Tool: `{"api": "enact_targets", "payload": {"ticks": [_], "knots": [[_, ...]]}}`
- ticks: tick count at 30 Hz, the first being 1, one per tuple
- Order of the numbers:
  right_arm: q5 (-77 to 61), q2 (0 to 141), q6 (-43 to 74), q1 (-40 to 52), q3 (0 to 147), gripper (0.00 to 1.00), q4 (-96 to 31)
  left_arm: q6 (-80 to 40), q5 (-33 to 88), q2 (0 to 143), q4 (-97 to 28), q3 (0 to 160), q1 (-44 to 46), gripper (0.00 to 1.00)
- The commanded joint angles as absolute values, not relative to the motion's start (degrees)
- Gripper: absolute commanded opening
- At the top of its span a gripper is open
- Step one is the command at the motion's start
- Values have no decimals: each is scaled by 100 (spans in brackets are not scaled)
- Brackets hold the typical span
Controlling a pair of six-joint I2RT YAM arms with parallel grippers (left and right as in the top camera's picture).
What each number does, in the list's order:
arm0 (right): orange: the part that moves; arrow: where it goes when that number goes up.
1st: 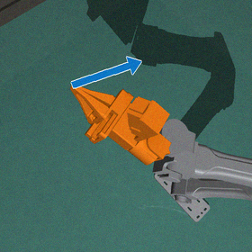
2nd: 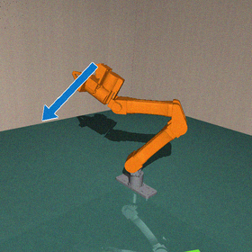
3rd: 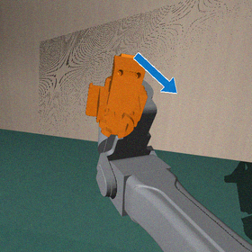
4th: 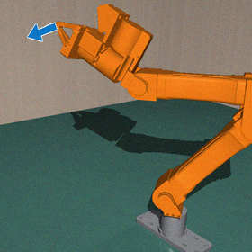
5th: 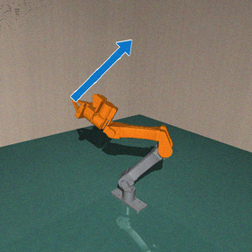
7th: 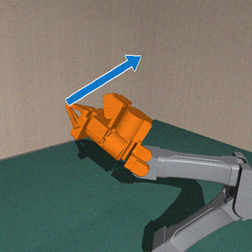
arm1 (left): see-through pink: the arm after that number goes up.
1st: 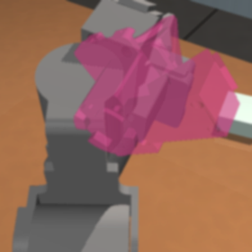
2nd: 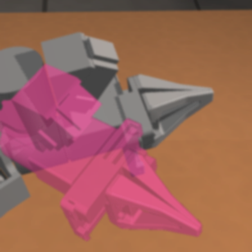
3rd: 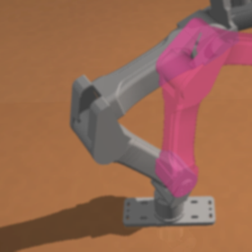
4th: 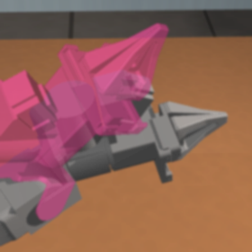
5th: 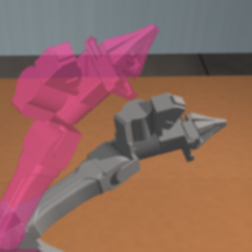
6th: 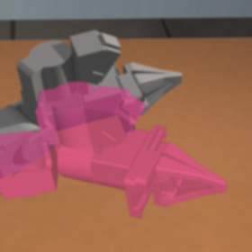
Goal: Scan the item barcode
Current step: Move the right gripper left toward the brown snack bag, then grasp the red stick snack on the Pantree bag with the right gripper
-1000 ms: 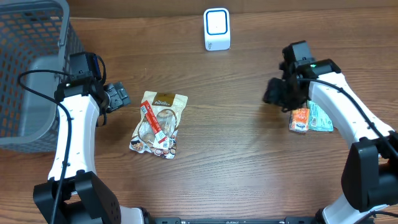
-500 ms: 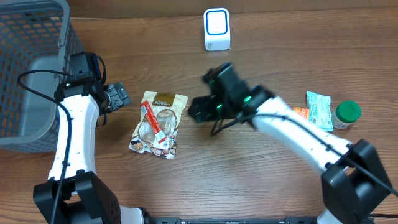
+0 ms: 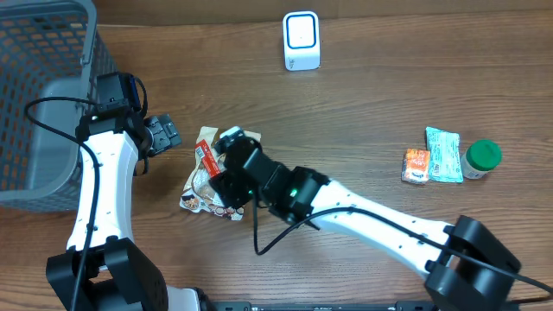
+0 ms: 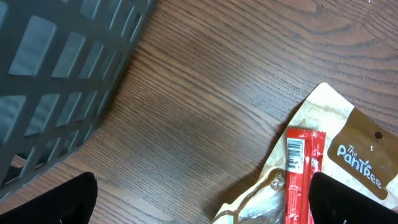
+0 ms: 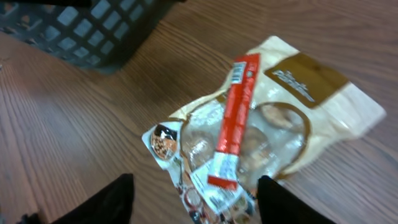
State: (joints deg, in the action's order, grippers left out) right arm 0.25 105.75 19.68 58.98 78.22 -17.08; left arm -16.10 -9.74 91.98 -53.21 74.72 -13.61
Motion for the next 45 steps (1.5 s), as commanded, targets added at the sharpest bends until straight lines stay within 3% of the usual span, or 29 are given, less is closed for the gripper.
{"api": "enact_targets", "payload": {"ticks": [1, 6, 10, 45], "knots": [[209, 11026, 1546, 5929, 7872, 55, -1389, -1544, -1050, 9150, -5330, 7505, -1347, 100], [183, 11524, 1339, 5929, 7872, 43, -939, -1544, -1050, 9150, -5330, 7505, -1347, 100], [117, 11806, 1341, 5957, 7872, 40, -799, -1544, -1050, 9150, -5330, 7505, -1347, 100], [301, 12326, 1164, 5994, 7872, 40, -43, -1544, -1050, 9150, -5330, 7505, -1347, 100]]}}
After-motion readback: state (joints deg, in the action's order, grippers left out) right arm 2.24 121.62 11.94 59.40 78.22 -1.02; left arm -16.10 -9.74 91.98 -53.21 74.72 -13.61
